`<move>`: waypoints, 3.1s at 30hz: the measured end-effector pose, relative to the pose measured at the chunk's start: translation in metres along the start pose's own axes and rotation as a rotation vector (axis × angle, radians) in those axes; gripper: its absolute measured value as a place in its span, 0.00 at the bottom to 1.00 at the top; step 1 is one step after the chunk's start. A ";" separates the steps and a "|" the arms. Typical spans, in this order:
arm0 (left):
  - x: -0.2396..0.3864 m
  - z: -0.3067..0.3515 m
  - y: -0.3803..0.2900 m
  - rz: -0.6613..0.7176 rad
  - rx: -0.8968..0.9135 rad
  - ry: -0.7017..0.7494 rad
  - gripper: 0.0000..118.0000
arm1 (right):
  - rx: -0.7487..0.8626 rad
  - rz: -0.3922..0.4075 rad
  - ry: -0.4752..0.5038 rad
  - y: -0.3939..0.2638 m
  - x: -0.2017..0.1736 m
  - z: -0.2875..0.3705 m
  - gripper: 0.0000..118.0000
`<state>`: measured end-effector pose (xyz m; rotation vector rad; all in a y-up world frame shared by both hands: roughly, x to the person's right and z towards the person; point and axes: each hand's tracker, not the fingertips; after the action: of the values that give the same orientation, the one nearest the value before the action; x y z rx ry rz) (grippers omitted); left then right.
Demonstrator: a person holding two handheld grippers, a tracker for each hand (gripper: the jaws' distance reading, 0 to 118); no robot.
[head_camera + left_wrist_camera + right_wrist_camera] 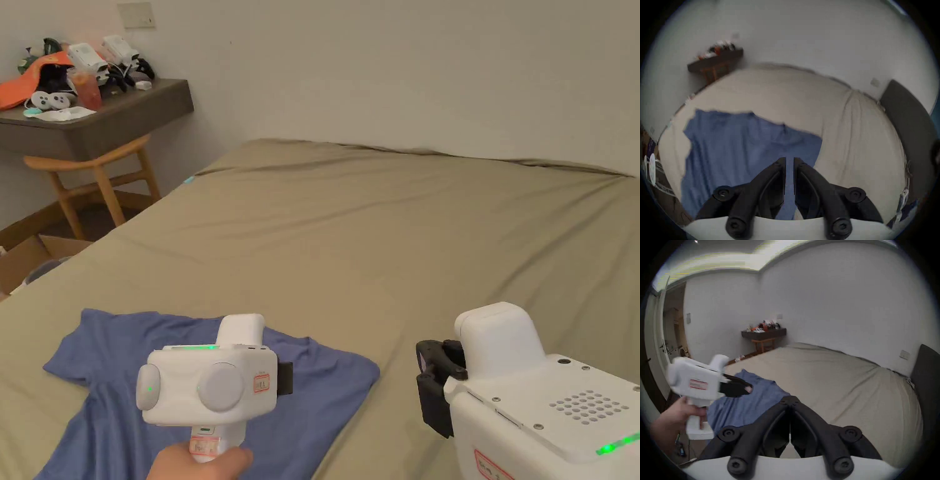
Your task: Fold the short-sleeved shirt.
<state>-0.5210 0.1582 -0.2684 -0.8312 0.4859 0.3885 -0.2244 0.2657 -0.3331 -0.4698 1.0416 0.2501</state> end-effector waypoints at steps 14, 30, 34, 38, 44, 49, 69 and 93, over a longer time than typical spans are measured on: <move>0.015 -0.109 -0.024 -0.032 -0.166 0.063 1.00 | -0.169 -0.007 -0.090 -0.057 0.061 0.008 0.02; -0.022 -0.062 -0.002 0.209 -0.032 0.029 0.04 | -0.107 -0.151 -0.140 -0.060 0.095 0.059 0.02; 0.031 -0.026 0.035 0.121 0.035 -0.060 0.04 | -0.047 -0.195 -0.234 -0.056 0.118 0.094 0.02; 0.129 0.010 0.062 -0.038 0.103 -0.160 0.04 | 0.018 -0.242 -0.379 -0.052 0.147 0.142 0.02; 0.293 0.058 0.054 -0.175 0.096 -0.493 0.04 | 0.145 -0.313 -0.568 -0.054 0.182 0.237 0.02; 0.407 0.089 0.030 -0.290 0.088 -0.615 0.04 | 0.216 -0.310 -0.703 -0.059 0.190 0.319 0.02; 0.458 0.053 -0.078 -0.320 -0.138 -0.676 0.93 | 0.300 -0.271 -0.787 -0.073 0.174 0.394 0.02; 0.105 0.054 -0.088 -0.060 -0.044 -0.142 0.00 | 0.133 -0.317 -0.335 -0.092 0.156 0.236 0.02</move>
<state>-0.3759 0.1603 -0.2415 -0.8522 0.3204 0.4007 0.0711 0.2970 -0.3467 -0.4473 0.6407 -0.0248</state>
